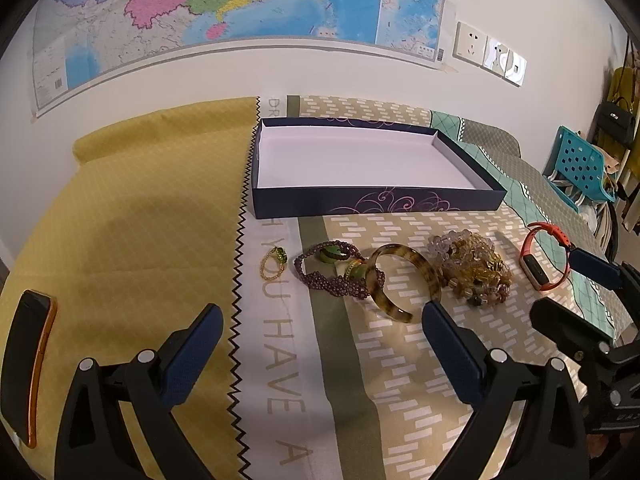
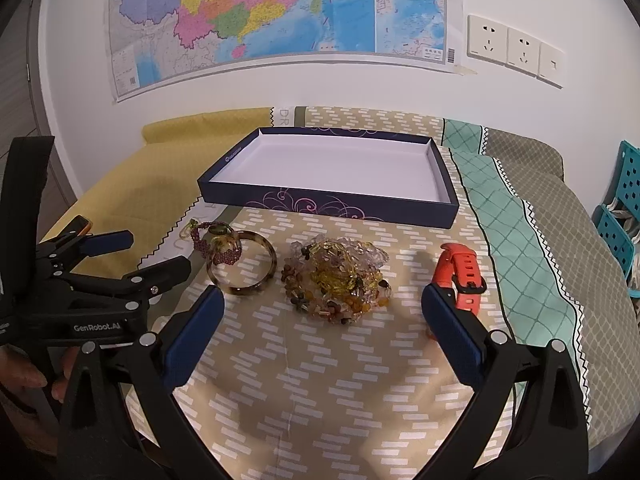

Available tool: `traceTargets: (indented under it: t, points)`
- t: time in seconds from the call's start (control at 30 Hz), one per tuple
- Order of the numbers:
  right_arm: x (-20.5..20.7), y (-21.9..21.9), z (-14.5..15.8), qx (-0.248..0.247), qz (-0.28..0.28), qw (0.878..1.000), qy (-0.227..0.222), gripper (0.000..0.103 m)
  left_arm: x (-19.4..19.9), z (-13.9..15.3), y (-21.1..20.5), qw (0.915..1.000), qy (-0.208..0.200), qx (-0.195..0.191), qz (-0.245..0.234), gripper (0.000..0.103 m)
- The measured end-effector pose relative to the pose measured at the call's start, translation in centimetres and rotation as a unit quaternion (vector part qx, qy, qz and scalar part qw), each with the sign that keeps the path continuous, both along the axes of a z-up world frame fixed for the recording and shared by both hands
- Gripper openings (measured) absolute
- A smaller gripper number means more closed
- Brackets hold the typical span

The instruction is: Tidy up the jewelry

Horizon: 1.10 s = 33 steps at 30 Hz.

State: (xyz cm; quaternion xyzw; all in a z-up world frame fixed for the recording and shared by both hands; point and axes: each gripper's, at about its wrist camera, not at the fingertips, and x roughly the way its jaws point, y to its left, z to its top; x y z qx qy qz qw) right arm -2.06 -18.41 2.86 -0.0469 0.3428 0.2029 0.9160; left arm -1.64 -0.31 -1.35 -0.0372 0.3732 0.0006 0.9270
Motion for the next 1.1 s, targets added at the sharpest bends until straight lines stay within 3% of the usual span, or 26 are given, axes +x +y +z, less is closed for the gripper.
traceTargets:
  t: [0.27,0.47,0.53,0.7,0.87,0.97,1.07,1.1]
  points:
    - [-0.7,-2.6,0.9,0.006,-0.024,1.000,-0.019,0.083,0.5,-0.6,-0.4,0.9998,0.011,-0.006,-0.013,0.096]
    - [1.0,-5.2,-0.3,0.009,-0.066,0.998,0.005,0.073,1.0,-1.0,-0.8,0.9995,0.019,-0.009,-0.025,0.096]
    - [1.7,-6.0,-1.0,0.019,-0.073,0.997,0.021,0.064,1.1,-1.1,-0.9,0.9993,0.022,-0.007,-0.028,0.096]
    - [3.6,-8.2,-2.2,0.060,-0.083,0.993,0.066,0.018,1.6,-1.4,-0.9,0.9990,0.029,-0.011,-0.032,0.096]
    - [5.7,-11.6,-2.9,0.138,-0.105,0.979,0.109,0.016,1.9,-1.4,-1.2,0.9986,0.031,-0.012,-0.041,0.095]
    - [6.8,-13.2,-3.4,0.158,-0.123,0.971,0.129,0.016,2.3,-1.5,-1.2,0.9979,0.037,-0.018,-0.050,0.089]
    - [7.3,-14.3,-3.9,0.157,-0.135,0.968,0.138,0.023,2.9,-1.7,-1.4,0.9968,0.046,-0.025,-0.060,0.082]
    - [7.3,-14.7,-3.8,0.156,-0.139,0.969,0.135,0.032,3.0,-1.8,-1.4,0.9964,0.049,-0.028,-0.064,0.079]
